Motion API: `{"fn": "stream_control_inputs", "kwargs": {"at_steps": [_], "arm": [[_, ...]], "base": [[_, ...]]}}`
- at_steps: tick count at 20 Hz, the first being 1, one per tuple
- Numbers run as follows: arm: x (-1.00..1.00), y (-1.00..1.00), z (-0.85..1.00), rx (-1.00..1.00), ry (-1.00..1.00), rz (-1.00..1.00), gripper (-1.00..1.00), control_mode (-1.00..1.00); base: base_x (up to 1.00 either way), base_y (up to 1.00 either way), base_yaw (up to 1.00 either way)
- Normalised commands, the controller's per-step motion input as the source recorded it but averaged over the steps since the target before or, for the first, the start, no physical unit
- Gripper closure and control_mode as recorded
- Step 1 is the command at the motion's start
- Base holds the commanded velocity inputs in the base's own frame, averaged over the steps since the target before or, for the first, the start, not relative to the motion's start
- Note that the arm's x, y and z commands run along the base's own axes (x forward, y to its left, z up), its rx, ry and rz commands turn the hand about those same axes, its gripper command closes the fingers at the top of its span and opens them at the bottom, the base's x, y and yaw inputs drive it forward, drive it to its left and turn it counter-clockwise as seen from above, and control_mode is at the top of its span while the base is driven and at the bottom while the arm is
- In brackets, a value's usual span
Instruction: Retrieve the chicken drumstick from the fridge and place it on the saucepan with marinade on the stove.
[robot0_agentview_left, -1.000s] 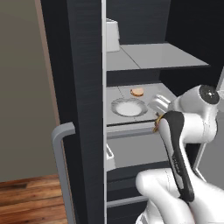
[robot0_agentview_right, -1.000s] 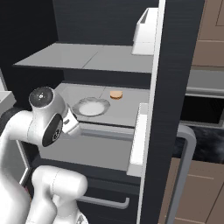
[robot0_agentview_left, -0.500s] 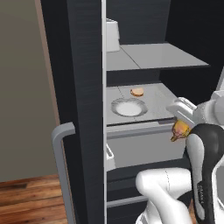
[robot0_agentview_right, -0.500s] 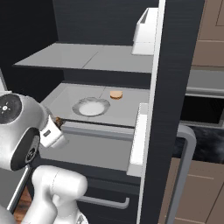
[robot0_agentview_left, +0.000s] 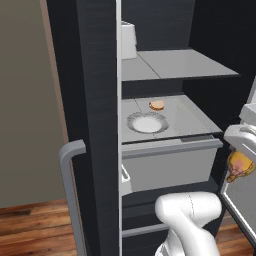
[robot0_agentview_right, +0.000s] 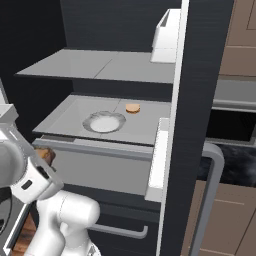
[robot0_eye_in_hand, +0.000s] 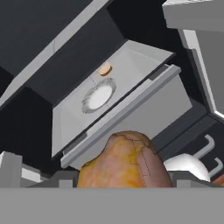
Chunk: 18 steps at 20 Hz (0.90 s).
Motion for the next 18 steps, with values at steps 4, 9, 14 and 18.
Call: {"fn": "stream_control_inputs", "kwargs": {"at_steps": [4, 9, 14, 18], "arm": [[-0.34, -0.03, 0.00, 0.00, -0.04, 0.00, 1.00, -1.00], [0.05, 0.00, 0.00, 0.00, 0.00, 0.00, 1.00, -1.00], [0.10, 0.00, 0.00, 0.00, 0.02, 0.00, 1.00, 1.00], [0.00, 0.00, 0.00, 0.00, 0.00, 0.00, 1.00, 1.00]], "base": [[0.00, 0.00, 0.00], [0.00, 0.00, 0.00], [0.02, 0.00, 0.00], [0.20, 0.03, 0.00]]}}
